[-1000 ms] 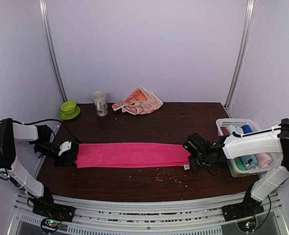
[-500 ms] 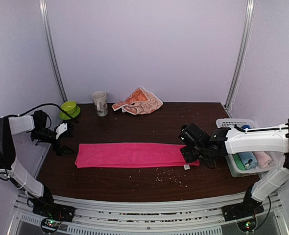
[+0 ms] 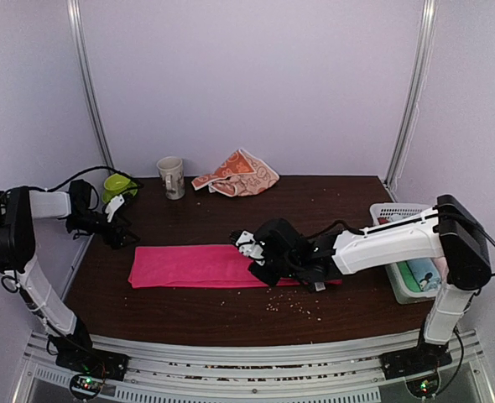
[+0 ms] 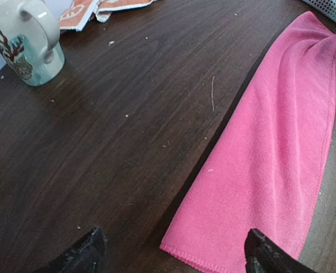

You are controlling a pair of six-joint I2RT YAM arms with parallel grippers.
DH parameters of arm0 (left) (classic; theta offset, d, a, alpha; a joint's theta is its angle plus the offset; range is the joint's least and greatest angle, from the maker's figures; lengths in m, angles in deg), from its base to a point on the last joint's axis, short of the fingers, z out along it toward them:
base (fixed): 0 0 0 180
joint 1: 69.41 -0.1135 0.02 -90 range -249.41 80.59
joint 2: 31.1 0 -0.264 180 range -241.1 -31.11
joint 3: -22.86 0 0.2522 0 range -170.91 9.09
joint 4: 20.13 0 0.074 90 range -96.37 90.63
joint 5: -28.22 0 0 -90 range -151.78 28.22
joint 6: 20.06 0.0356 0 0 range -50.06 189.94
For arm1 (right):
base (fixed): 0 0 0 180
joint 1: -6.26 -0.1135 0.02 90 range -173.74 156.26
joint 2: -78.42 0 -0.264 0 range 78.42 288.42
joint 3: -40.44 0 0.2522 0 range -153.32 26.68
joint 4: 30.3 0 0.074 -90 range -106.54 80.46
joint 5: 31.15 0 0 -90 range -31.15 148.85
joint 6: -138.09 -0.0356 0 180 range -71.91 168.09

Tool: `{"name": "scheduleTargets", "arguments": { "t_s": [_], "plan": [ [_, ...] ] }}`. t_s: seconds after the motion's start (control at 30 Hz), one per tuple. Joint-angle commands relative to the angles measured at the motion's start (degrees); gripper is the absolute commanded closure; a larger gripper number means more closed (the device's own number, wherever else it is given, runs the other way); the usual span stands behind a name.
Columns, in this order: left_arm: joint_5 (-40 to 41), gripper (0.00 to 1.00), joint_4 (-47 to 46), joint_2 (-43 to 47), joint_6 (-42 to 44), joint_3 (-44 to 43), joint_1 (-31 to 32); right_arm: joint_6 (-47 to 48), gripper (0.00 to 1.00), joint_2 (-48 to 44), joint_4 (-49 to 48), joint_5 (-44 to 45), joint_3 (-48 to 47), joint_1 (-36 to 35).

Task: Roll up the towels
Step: Adjust the towel at the center of the board.

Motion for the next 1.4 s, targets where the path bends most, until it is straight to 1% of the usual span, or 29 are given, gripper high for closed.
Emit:
{"name": "scheduleTargets", "arguments": {
  "t_s": [0.0, 0.07, 0.13, 0.23, 0.3, 0.33, 0.4, 0.47, 0.6, 0.67, 0.73, 0.83, 1.1, 1.37],
  "plan": [
    [1.76, 0.2, -1.47, -3.13, -0.61, -1.92, 1.23, 8.16, 0.56, 3.54, -8.77, -8.9, -4.72, -0.28],
    [3.72, 0.27, -1.47, -4.18, -0.41, -2.0, 1.79, 8.29, 0.6, 5.42, -8.51, -8.69, -6.65, -0.34],
    [5.16, 0.31, -1.4, -4.53, -1.81, -1.95, 1.95, 7.84, 0.61, 6.75, -7.45, -8.54, -8.09, -0.39],
    [8.1, 0.31, -1.63, -4.16, -6.6, -1.36, 1.94, 7.15, 0.62, 7.73, -7.4, -7.94, -8.14, -0.59],
    [10.01, 0.3, -1.1, -3.81, -9.02, -1.11, 1.89, 6.57, 0.62, 8.77, -7.79, -5.07, -7.8, -0.65],
    [10.88, 0.3, -0.65, -3.69, -10.2, -0.99, 1.92, 6.16, 0.64, 9.41, -7.71, -3.38, -7.78, -0.62],
    [11.33, 0.31, 1.22, -3.82, -11.39, -1.21, 1.94, 4.69, 0.68, 10.85, -7.29, -0.49, -8.22, -0.63],
    [10.92, 0.32, 3.65, -4.2, -11.57, -1.51, 1.93, 3.21, 0.68, 12.29, -7.25, 1.99, -8.92, -0.59],
    [11.15, 0.42, 6.35, -6.09, -12.05, -2.7, 1.92, 0.64, 0.67, 15.09, -7.6, 5.9, -9.89, -0.6],
    [10.6, 0.5, 7.7, -7.43, -12.18, -3.38, 1.94, -0.32, 0.67, 16.27, -7.78, 7.66, -10.12, -0.61],
    [10.22, 0.56, 8.3, -8.23, -12.43, -3.62, 1.88, -0.92, 0.67, 17.27, -7.92, 8.3, -10.16, -0.56],
    [9.56, 0.58, 8.46, -8.68, -12.78, -3.42, 1.92, -1.73, 0.67, 18.45, -7.57, 8.12, -10.32, -0.68],
    [6.97, 0.6, 9.22, -10.51, -13.42, -4.63, 1.9, -2.65, 0.68, 19.33, -6.46, 6.45, -10.27, -0.86],
    [5.22, 0.67, 10.47, -11.99, -14.65, -6.62, 1.92, -2.83, 0.69, 19.93, -5.72, 6.16, -10.07, -1.15]
  ]
}}
